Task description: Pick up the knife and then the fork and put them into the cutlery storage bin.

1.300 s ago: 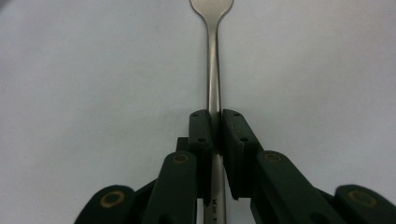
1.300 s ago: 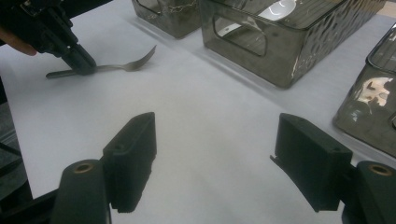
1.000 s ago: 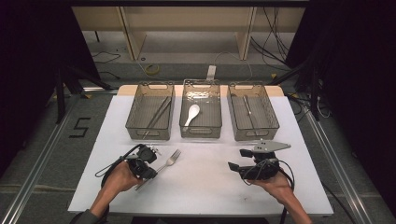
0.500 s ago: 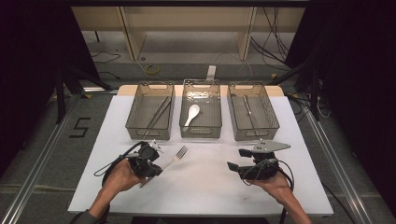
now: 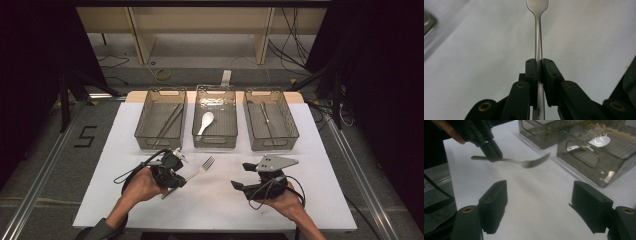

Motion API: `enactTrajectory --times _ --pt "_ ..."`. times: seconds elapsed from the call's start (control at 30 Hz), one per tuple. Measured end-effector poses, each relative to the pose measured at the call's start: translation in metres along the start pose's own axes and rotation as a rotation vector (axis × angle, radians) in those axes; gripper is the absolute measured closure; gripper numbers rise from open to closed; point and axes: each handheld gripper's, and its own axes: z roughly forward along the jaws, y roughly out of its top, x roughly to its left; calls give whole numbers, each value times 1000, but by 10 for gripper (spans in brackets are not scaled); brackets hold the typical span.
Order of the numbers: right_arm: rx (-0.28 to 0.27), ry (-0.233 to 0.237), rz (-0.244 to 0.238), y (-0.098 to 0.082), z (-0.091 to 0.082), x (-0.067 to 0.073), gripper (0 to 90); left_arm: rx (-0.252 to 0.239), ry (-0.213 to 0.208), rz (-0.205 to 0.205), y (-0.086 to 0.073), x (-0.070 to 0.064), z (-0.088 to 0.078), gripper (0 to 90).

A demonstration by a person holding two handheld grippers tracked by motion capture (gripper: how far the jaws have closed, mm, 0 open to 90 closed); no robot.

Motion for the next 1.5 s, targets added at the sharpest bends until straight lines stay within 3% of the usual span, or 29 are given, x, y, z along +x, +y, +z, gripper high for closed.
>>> enactTrajectory --times 0.17,0.5,0.83,1.0,1.37,1.5 --pt "24 3 -85 3 8 12 299 12 -29 37 14 -7 5 823" --pt "59 -12 -170 5 16 18 302 26 -56 95 33 -20 11 822" --pt "119 -11 -281 7 34 32 323 22 -102 109 37 -29 10 822" --pt "144 -32 -363 7 43 41 347 34 -115 120 37 -33 11 822" --pt "196 -35 -487 4 57 51 454 76 -151 164 38 -41 13 822" --pt "220 -38 -540 2 62 53 497 82 -159 163 38 -44 14 822"
